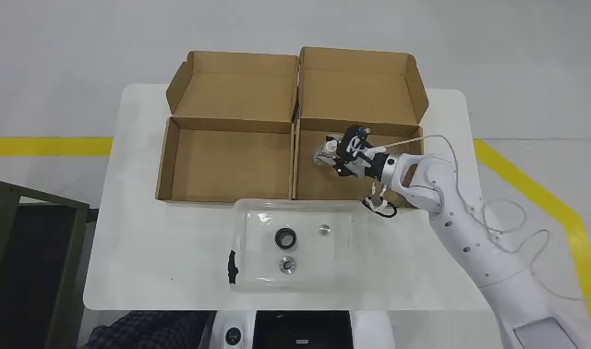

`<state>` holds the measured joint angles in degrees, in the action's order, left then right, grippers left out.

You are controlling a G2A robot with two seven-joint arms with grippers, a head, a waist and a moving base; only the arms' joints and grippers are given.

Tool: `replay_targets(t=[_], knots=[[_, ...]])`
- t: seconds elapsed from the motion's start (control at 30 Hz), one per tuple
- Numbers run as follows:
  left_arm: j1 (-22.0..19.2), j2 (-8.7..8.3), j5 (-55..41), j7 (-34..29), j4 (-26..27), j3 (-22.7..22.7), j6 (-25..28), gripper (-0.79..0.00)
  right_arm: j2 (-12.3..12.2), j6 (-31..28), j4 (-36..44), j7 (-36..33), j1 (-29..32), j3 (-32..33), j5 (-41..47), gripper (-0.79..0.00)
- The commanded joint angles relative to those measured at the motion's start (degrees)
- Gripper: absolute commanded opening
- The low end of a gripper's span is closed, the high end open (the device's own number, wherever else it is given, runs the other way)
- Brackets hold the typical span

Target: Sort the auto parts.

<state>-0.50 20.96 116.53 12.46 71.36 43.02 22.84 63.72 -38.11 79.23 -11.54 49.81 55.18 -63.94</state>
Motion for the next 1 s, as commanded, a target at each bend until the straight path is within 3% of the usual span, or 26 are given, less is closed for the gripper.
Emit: replay_targets(t=[0.0,0.13,0.23,0.27,0.3,0.33,0.63,0.97], knots=[[0.00,0.00,0.00,0.00,0.00,0.00,0.00,0.000,0.18,0.12,-0.56,-0.21,-0.19,-0.37,0.15,-0.785],[0.00,0.00,0.00,0.00,0.00,0.00,0.00,0.000,0.61,0.13,-1.90,-0.28,-0.74,-1.21,0.38,-0.767],[0.00,0.00,0.00,0.00,0.00,0.00,0.00,0.000,0.89,0.18,-2.73,-0.22,-1.14,-1.68,0.32,-0.557],[0.00,0.00,0.00,0.00,0.00,0.00,0.00,0.000,0.98,0.24,-2.87,-0.19,-1.23,-1.79,0.33,-0.468],[0.00,0.00,0.00,0.00,0.00,0.00,0.00,0.000,1.05,0.28,-3.00,-0.20,-1.32,-1.87,0.28,-0.166],[0.00,0.00,0.00,0.00,0.00,0.00,0.00,0.000,1.11,0.31,-3.03,-0.24,-1.41,-1.94,0.25,0.000],[0.00,0.00,0.00,0.00,0.00,0.00,0.00,0.000,0.88,1.01,0.95,0.23,-0.56,-0.08,-0.92,0.000],[0.00,0.00,0.00,0.00,0.00,0.00,0.00,0.000,-0.40,-0.51,13.54,-3.45,3.85,3.93,-1.62,0.000]])
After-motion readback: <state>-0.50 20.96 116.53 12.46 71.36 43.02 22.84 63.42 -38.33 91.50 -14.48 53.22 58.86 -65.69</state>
